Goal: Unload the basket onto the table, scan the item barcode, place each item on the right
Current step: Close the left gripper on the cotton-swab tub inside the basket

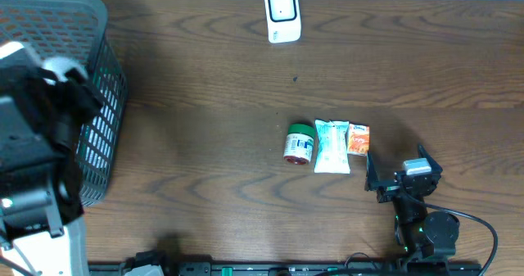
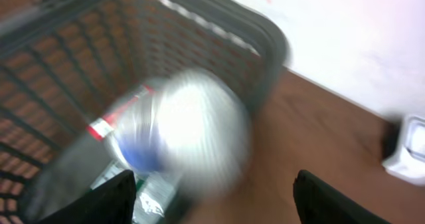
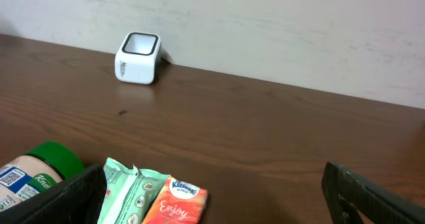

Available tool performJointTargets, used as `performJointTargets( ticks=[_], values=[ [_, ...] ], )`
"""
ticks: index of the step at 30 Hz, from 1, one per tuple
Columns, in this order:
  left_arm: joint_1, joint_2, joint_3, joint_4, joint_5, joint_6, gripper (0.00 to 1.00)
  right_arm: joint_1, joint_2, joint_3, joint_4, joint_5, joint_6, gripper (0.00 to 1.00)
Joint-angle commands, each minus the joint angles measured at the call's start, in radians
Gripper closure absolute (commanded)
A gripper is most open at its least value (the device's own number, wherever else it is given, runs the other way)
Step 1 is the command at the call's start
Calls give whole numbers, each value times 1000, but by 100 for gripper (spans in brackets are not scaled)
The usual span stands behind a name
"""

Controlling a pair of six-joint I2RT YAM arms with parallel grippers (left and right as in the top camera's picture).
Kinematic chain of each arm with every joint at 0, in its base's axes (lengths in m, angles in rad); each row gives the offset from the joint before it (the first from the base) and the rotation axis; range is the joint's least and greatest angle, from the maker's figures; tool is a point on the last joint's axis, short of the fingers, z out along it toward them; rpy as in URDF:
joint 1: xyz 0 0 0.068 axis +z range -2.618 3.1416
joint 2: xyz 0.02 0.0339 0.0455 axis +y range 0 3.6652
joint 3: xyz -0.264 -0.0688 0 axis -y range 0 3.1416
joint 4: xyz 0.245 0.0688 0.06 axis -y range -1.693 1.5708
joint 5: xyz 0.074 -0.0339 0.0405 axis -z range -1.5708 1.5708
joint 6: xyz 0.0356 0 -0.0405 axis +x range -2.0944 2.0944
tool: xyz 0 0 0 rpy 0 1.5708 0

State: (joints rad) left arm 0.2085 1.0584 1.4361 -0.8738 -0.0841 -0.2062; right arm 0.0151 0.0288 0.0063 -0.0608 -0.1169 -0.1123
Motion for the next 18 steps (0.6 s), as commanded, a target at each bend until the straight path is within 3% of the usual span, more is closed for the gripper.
performJointTargets(
  ticks=[1, 8, 14, 18],
  values=[
    [-133, 23, 1, -79, -10, -41, 25, 5, -1, -1, -3, -4, 14, 1],
    [-290, 118, -65, -189, -97, -60, 24, 5, -1, -1, -3, -4, 14, 1],
    [-301, 179, -64, -159, -108, -84, 23, 5, -1, -1, -3, -4, 14, 1],
    [-258, 163, -15, -73, -145, -89, 17, 5, -1, -1, -3, -4, 14, 1]
  ],
)
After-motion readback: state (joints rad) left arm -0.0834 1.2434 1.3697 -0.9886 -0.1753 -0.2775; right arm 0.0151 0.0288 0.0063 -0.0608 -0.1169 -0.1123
